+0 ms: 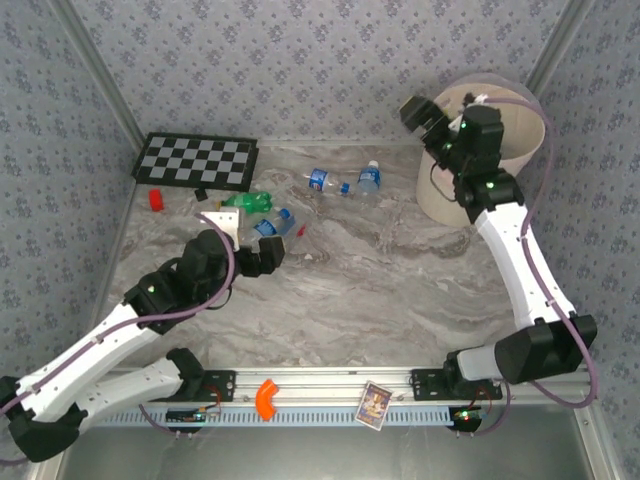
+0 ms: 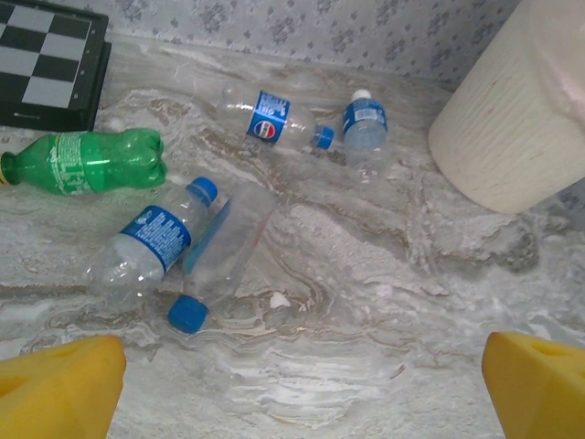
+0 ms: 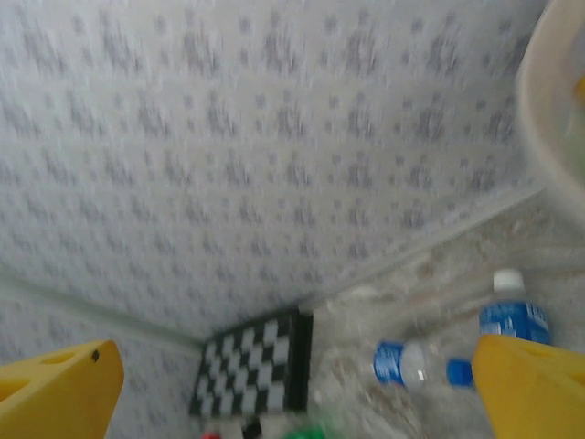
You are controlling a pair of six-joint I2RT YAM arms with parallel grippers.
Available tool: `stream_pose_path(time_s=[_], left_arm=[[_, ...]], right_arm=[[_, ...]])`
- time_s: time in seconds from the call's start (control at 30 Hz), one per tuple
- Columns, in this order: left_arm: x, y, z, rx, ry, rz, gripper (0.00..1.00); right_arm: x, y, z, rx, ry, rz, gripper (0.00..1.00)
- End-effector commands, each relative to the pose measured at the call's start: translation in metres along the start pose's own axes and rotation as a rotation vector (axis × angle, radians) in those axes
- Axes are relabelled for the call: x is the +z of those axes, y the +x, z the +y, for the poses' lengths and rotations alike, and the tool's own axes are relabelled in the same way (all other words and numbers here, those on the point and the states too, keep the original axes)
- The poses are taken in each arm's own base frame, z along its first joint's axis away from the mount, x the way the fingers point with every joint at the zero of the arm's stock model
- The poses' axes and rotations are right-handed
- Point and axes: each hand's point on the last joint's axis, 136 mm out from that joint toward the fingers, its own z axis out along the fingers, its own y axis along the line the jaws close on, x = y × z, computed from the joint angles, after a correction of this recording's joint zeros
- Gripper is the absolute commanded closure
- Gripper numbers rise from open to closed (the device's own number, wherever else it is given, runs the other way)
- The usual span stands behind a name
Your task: Put the plastic bottles in the bin
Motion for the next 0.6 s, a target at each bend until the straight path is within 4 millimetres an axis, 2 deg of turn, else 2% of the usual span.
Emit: stream_pose_path(time_s=[0.0,0.1,0.13,0.23,0.37,0.57], left_arm=[[0.015,0.006,0.007,0.02,-0.045,0.0,0.0],[0.031,0.02,0.016,0.044,-0.096,0.054,0.0],[0.037,0.026,0.018,0.052,-0.1,0.079,0.0],[0.056,0.042,0.029,0.044,-0.124,0.143,0.0],[0.081,0.062,0.051,0.041,-0.174,0.211,0.03],[0.112,0.088,0.079,0.076,-0.224,0.296,0.1]], right_arm=[[0.0,0.05,-0.002,-0.159,-0.057,0.115,0.0],[-0.005,0.088,-0.002,-0.174,-0.113,0.203,0.0],[-0.007,0.108,-0.013,-0.216,-0.101,0.242,0.0],[-0.018,0.139,-0.013,-0.279,-0.123,0.289,0.0],[-0.035,0.162,-0.016,-0.321,-0.125,0.301,0.01],[-0.062,0.175,-0.021,-0.305,-0.126,0.284,0.0]])
